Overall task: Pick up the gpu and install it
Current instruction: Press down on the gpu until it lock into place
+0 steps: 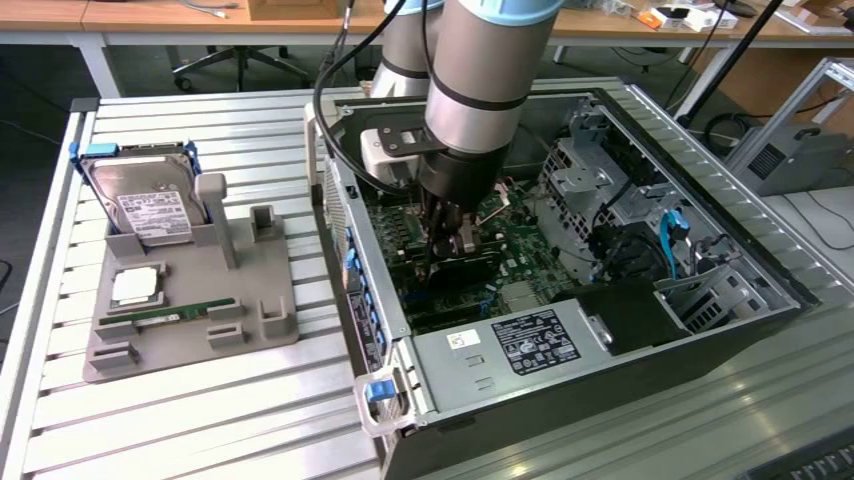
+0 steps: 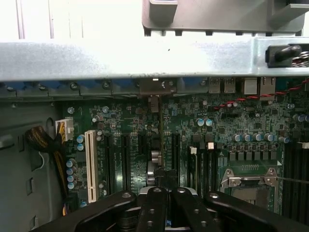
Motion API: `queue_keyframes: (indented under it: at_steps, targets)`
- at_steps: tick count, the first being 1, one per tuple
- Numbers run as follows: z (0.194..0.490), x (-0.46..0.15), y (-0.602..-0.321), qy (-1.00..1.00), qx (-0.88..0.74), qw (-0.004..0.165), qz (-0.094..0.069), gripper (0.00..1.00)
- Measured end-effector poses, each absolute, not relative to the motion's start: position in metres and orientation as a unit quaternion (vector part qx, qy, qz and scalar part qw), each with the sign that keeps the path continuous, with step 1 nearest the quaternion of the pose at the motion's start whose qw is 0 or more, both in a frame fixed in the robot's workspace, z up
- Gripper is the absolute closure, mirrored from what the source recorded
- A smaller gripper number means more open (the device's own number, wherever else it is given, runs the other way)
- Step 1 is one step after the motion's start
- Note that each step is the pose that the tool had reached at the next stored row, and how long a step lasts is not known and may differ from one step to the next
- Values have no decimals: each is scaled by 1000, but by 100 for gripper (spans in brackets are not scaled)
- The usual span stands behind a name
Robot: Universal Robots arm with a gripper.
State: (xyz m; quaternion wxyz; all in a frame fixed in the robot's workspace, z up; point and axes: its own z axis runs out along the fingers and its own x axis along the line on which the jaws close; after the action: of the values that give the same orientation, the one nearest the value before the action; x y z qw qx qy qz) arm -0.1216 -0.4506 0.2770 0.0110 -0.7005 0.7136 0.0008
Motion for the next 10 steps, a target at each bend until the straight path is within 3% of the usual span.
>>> queue_keyframes:
  at_steps: [10]
  targets:
    - [276,-122,-451,714,-701,11,1,89]
